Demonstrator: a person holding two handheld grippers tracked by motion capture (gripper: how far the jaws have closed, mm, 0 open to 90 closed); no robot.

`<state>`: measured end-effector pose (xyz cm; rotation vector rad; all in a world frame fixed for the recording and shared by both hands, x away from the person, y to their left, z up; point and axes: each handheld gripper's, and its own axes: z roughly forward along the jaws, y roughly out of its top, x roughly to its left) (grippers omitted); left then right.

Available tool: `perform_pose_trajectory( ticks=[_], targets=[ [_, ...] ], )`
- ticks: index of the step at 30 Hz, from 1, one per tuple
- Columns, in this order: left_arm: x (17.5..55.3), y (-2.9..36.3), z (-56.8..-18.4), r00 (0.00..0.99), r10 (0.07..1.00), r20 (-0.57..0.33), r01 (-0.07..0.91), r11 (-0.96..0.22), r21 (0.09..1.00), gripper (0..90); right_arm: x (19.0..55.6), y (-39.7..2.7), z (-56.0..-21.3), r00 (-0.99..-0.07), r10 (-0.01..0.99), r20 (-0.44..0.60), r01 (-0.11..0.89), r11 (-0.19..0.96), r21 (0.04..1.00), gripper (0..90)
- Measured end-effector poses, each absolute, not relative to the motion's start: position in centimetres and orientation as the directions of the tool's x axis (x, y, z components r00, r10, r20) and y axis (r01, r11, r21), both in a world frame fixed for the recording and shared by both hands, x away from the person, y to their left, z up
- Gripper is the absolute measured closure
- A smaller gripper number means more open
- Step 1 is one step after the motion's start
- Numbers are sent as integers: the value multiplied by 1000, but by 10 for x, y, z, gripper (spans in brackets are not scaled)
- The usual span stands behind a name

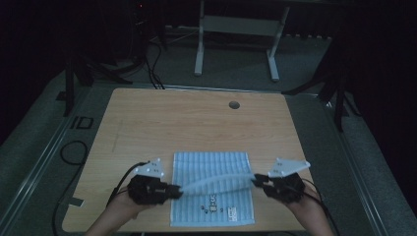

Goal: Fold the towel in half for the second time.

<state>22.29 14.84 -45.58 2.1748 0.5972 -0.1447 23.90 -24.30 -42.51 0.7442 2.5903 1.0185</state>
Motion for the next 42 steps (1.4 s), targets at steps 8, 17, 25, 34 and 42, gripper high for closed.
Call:
perform_pose_trajectory(
  ticks=[8,17,25,34,42],
  targets=[
    [233,159,-477,838,460,-294,525,-532,664,607,224,-260,-444,-800,599,-20,440,610,659,624],
    [248,152,-498,815,531,-232,543,-562,624,574,235,-246,-476,-820,573,2,461,658,595,615],
    [267,144,-506,788,605,-114,542,-594,595,543,266,-244,-495,-793,609,0,502,653,566,580],
    [305,152,-508,752,643,-145,585,-550,595,543,317,-244,-487,-762,646,-44,506,637,582,577],
    [345,161,-505,726,673,-140,601,-523,604,509,370,-236,-490,-739,673,-31,547,627,555,537]
  ],
)
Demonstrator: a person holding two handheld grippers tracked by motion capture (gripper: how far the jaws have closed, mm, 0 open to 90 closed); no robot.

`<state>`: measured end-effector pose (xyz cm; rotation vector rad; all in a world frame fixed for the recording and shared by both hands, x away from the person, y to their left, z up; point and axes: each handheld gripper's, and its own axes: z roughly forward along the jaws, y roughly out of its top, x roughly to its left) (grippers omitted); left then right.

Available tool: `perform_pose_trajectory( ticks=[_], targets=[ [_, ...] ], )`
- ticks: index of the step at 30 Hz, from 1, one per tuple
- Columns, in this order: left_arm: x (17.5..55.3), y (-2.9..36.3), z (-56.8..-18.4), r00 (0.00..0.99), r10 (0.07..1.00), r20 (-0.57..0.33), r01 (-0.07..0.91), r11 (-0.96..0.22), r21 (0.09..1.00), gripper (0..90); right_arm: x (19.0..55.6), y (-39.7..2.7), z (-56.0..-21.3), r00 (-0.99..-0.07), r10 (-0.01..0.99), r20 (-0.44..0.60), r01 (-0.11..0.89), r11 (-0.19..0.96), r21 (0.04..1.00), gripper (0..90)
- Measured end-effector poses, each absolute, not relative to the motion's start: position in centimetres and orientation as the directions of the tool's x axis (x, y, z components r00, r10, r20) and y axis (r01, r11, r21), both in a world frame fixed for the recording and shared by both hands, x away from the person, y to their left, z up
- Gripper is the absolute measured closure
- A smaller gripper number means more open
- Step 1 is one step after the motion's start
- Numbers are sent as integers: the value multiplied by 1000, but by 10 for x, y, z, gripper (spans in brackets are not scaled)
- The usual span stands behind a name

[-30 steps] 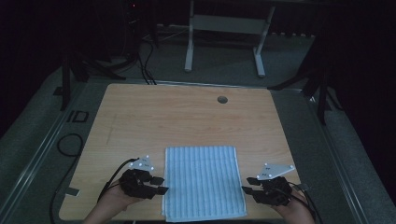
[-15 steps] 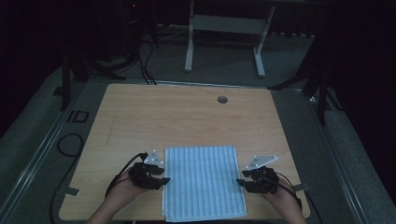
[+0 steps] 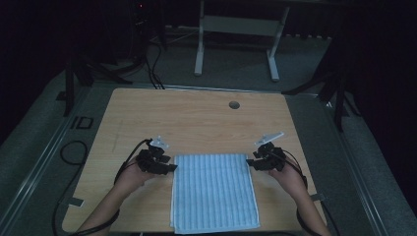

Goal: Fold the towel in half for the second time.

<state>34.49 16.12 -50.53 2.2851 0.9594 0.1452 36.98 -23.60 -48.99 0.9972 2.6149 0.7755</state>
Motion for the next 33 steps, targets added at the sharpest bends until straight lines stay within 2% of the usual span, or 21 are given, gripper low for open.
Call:
perform_pose_trajectory(
  ticks=[7,14,16,18,20,22,24,29,31,33],
  targets=[
    [371,162,-511,713,685,-147,614,-510,602,466,402,-227,-506,-732,681,1,587,630,508,534],
    [380,148,-524,742,662,-105,595,-579,558,455,413,-221,-518,-736,677,12,602,647,468,547],
    [383,147,-528,751,649,-127,594,-577,561,551,415,-221,-520,-736,677,16,604,647,466,574],
    [387,145,-530,753,644,-132,593,-578,561,700,417,-222,-521,-733,679,37,614,638,464,623],
    [390,141,-530,753,641,-149,600,-574,557,837,419,-221,-522,-735,676,48,618,640,456,720],
    [394,137,-528,752,642,-150,603,-577,551,870,421,-222,-522,-731,681,44,622,640,451,842],
    [398,133,-526,751,644,-144,601,-578,552,876,424,-224,-520,-711,702,46,640,619,455,886],
    [401,127,-524,756,637,-151,599,-580,552,874,429,-227,-514,-698,714,61,651,596,470,885],
    [401,126,-525,756,639,-142,598,-585,549,874,430,-228,-514,-695,715,76,656,586,475,733],
    [401,128,-526,752,643,-145,602,-579,550,874,430,-228,-516,-695,715,73,657,591,468,643]
  ],
)
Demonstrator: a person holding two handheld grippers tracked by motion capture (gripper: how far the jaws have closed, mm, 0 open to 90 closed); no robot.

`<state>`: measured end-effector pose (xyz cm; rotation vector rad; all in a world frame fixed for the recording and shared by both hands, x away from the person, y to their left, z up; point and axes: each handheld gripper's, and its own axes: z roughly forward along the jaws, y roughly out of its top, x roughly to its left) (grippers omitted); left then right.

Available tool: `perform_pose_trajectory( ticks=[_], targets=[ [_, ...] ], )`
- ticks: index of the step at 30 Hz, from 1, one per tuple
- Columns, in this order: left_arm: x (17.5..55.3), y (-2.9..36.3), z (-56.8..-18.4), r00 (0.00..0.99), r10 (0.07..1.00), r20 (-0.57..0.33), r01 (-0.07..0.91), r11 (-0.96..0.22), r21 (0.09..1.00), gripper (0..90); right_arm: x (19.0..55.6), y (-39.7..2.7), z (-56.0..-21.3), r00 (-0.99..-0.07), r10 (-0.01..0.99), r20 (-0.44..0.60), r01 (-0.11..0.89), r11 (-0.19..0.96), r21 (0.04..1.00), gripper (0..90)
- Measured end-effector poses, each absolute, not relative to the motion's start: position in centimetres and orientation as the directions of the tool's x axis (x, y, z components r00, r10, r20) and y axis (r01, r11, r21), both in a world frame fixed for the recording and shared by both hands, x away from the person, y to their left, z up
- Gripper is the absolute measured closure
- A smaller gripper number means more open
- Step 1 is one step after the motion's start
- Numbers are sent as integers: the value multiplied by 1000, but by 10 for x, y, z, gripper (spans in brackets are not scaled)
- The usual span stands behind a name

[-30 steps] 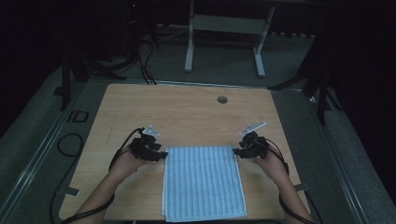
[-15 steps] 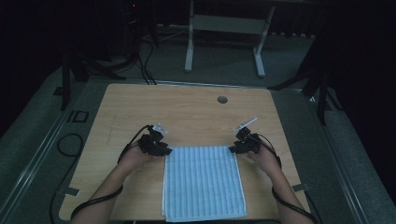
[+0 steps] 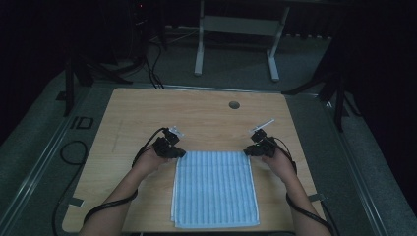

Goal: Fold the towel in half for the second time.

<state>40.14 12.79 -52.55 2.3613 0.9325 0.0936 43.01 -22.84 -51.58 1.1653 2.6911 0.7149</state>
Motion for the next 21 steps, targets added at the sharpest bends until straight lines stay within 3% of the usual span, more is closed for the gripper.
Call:
perform_pose_trajectory(
  ticks=[1,3,4,5,7,21],
  targets=[
    [401,128,-526,747,647,-151,606,-571,554,874,431,-227,-519,-700,708,91,663,597,452,608],
    [401,129,-526,745,648,-160,611,-565,555,873,431,-224,-523,-702,707,91,668,608,428,629],
    [401,129,-526,748,644,-161,609,-570,552,873,431,-223,-525,-706,702,95,668,615,419,691],
    [401,129,-526,750,643,-155,606,-574,552,873,430,-220,-525,-709,701,81,659,617,430,812],
    [402,129,-525,745,649,-155,611,-568,552,874,431,-218,-523,-714,697,72,650,621,438,850],
    [422,129,-497,690,707,-156,626,-474,619,875,448,-217,-484,-681,732,-7,623,585,520,865]
  ],
)
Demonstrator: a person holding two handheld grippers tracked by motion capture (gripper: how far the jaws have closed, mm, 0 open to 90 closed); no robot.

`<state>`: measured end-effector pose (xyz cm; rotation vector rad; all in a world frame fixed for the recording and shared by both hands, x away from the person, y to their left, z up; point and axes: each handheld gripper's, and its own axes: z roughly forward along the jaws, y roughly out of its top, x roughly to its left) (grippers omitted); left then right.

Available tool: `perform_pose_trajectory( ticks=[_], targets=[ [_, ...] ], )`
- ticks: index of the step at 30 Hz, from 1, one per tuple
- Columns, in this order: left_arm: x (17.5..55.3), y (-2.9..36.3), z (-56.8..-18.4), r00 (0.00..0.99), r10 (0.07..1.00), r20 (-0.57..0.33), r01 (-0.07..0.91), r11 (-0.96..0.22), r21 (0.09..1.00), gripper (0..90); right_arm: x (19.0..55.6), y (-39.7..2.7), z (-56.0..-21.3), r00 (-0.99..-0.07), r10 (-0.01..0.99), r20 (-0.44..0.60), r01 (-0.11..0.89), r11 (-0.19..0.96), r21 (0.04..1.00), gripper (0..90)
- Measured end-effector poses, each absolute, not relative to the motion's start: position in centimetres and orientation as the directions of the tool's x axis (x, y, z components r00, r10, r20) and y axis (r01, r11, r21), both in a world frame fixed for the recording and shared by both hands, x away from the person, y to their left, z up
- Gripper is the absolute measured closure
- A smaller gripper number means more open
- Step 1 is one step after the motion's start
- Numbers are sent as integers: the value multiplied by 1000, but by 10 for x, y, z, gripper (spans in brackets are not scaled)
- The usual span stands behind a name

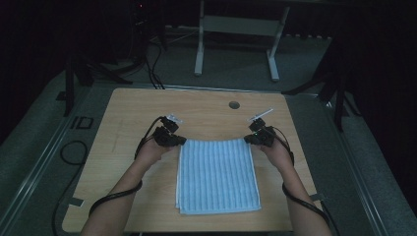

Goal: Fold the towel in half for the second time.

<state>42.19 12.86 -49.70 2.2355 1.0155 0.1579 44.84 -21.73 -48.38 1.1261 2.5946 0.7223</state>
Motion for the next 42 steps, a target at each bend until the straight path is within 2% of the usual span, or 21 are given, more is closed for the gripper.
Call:
perform_pose_trajectory(
  ticks=[9,21,34,42],
  targets=[
    [402,141,-481,695,696,-178,608,-439,661,880,432,-228,-467,-692,722,-20,581,574,577,871],
    [356,152,-470,746,637,-192,562,-449,695,880,381,-241,-455,-737,676,-8,513,567,645,875],
    [304,163,-455,775,598,-206,527,-429,734,880,325,-242,-439,-782,620,-66,419,601,680,875],
    [267,158,-456,810,542,-222,502,-447,741,880,291,-252,-443,-791,609,-54,411,595,691,874]
  ],
)
